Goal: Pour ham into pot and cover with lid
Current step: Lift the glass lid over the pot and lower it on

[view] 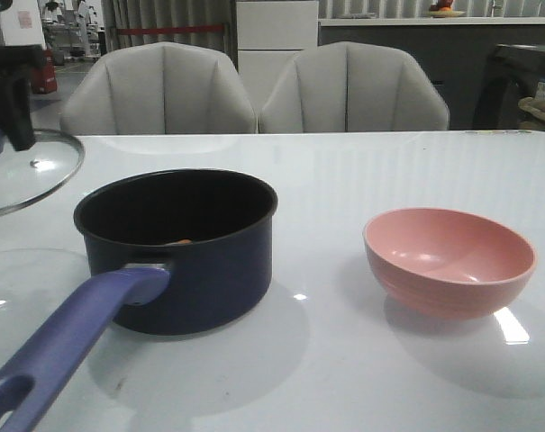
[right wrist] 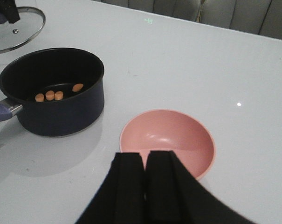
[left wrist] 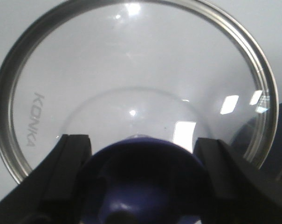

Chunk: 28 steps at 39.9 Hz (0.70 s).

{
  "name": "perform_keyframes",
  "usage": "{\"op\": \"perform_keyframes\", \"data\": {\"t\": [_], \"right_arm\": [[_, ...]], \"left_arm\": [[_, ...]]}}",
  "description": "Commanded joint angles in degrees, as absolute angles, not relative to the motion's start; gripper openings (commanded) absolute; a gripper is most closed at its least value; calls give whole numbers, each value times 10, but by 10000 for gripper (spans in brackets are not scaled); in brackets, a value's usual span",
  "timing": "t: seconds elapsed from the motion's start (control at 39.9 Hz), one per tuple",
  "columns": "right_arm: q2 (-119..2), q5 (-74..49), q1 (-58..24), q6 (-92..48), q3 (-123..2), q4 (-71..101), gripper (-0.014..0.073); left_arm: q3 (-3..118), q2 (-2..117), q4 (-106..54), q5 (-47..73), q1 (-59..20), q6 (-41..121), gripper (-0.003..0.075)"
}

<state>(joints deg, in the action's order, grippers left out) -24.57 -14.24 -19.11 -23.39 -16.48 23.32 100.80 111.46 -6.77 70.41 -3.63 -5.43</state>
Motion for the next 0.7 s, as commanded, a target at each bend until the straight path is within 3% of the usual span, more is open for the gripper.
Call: {"op": "perform_keyframes", "data": {"t": [0.0, 0.5, 0.68], "right_arm": [[-248, -104, -192, -240, -181, 239, 137], [-248, -104, -192, -240, -181, 239, 137], [-248, -104, -192, -240, -181, 239, 137]], "left_arm": [[1070, 1078, -96, 738, -68, -37, 217], [1102, 1077, -74, 738, -253, -9, 217], [1081, 1077, -56, 738, -282, -9, 217]]}}
